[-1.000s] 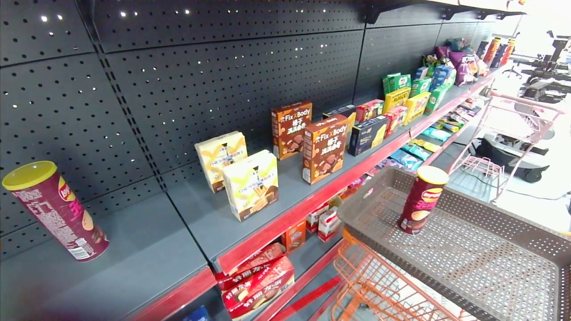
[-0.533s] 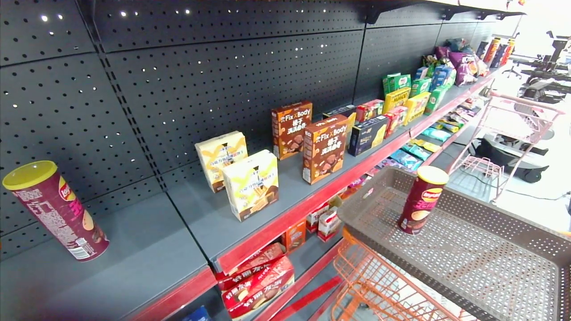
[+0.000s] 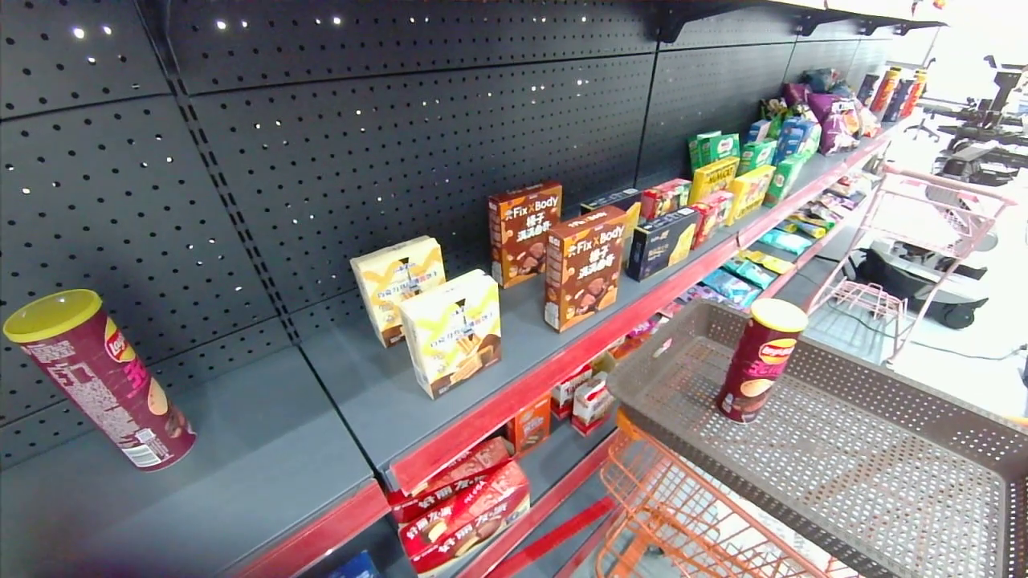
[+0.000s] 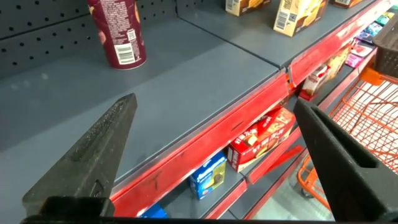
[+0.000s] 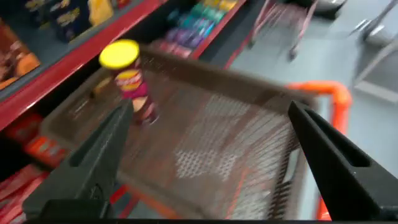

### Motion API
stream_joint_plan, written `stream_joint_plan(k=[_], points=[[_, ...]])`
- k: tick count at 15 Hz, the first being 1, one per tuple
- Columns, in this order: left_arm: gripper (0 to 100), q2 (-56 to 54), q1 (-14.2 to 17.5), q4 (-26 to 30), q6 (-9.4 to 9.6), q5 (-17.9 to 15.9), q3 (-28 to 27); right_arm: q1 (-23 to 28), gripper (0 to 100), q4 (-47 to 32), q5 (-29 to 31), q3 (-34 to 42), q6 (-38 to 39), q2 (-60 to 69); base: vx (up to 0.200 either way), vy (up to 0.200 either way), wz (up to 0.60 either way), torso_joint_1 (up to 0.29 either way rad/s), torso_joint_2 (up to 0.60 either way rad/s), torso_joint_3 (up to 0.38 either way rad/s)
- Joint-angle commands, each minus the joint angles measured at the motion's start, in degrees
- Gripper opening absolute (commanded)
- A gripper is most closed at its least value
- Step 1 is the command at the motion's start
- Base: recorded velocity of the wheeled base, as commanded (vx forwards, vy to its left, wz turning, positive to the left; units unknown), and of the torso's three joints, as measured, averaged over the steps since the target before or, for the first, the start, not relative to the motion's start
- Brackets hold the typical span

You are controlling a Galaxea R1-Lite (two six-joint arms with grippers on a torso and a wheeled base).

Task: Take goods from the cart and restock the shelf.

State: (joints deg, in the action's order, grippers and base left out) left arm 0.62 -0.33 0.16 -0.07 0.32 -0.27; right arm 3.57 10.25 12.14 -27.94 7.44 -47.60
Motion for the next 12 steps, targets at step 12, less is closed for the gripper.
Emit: stream_joint_plan(k=[12], points=[[100, 0.08, -0.02, 0.02, -0.01, 0.03, 0.00, -2.69, 100, 32.02, -8.63, 8.69, -7.00, -42.66, 0.000, 0.000, 0.00, 0.000, 0.00, 0.000]])
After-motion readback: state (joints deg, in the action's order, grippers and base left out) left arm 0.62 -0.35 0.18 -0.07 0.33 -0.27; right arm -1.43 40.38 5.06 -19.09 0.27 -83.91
